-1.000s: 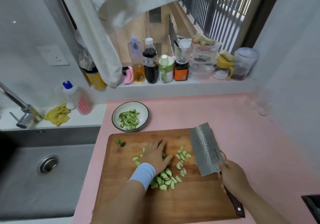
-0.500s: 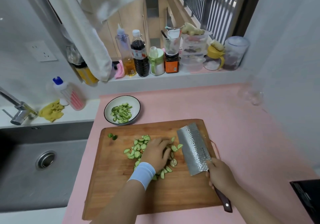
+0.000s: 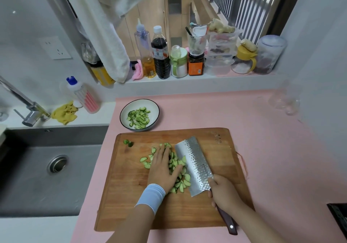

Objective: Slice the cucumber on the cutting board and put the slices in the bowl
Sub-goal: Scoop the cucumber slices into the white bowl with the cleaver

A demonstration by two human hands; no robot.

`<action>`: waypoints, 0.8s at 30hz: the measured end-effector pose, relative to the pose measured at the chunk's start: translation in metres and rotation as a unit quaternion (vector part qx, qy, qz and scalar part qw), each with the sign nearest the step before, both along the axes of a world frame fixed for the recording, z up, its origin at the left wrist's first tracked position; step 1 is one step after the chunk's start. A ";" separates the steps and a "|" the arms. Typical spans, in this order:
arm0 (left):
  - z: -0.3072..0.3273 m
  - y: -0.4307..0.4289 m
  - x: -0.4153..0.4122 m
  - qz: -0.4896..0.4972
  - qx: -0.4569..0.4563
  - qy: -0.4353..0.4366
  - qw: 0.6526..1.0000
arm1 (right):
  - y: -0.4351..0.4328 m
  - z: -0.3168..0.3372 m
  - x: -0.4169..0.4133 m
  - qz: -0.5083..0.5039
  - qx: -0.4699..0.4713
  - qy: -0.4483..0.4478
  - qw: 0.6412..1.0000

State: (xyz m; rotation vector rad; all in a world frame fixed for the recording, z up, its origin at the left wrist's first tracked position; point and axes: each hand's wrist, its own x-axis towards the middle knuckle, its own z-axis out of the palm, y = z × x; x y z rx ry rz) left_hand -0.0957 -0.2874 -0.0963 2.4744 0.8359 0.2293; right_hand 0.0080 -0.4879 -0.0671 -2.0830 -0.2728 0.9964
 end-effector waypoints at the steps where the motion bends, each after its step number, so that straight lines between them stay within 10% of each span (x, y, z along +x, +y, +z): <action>1: 0.000 0.000 0.000 -0.001 -0.001 -0.005 1.000 | 0.005 -0.001 -0.005 0.006 0.002 0.002 1.000; 24: 0.031 0.036 0.029 -0.030 -0.013 -0.071 0.997 | 0.082 0.035 -0.027 -0.039 0.103 0.095 0.989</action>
